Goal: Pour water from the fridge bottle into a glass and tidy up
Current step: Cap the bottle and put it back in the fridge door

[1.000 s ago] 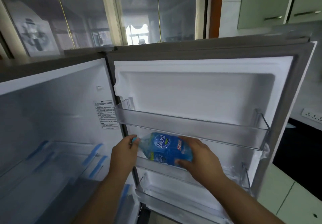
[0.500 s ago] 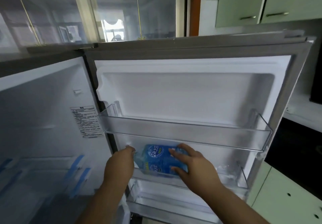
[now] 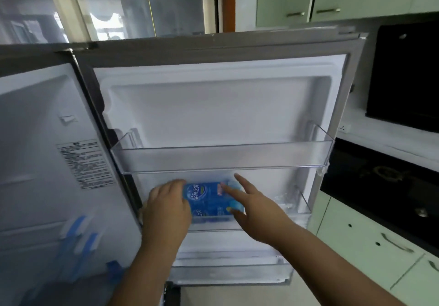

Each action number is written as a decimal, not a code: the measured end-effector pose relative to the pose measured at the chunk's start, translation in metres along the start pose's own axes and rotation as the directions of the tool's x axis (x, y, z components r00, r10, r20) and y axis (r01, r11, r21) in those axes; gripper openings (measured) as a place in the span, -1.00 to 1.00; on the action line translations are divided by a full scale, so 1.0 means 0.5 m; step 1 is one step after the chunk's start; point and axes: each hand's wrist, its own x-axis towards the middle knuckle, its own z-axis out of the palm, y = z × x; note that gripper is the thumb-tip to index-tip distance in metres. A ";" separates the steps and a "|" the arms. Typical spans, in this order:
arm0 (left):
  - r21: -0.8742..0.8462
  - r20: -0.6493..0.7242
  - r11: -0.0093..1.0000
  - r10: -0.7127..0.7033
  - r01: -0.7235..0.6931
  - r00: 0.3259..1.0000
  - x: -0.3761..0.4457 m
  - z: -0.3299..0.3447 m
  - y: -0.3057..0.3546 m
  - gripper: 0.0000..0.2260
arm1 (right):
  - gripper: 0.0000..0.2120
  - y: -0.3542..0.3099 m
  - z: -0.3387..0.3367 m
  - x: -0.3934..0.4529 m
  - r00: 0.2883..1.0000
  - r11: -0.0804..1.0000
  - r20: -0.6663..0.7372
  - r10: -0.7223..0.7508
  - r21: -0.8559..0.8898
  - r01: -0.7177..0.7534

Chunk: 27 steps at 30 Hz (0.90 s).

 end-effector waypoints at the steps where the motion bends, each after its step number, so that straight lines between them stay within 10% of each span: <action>1: 0.005 -0.030 0.997 0.075 -0.075 0.997 -0.011 0.004 0.030 -0.68 | -0.45 0.005 -0.005 -0.014 0.998 0.998 -0.053 0.030 0.049 -0.027; 5: -0.162 0.035 0.917 0.376 -0.366 0.926 -0.048 0.047 0.150 -0.70 | -0.66 0.038 -0.029 -0.071 0.954 0.971 -0.256 0.156 0.219 -0.100; 10: -0.271 0.254 0.887 0.440 -0.373 0.861 -0.085 0.133 0.265 -0.59 | -0.73 0.099 -0.068 -0.156 0.883 0.939 -0.336 0.329 0.210 -0.271; 19: -0.120 0.259 0.925 0.380 -0.361 0.888 -0.135 0.206 0.318 -0.58 | -0.64 0.220 -0.153 -0.229 0.820 0.866 -0.312 0.480 0.315 -0.388; 27: -0.197 0.192 0.974 0.147 -0.109 0.970 -0.200 0.180 0.357 -0.55 | -0.32 0.296 -0.257 -0.206 0.929 0.898 -0.205 0.309 0.385 -0.214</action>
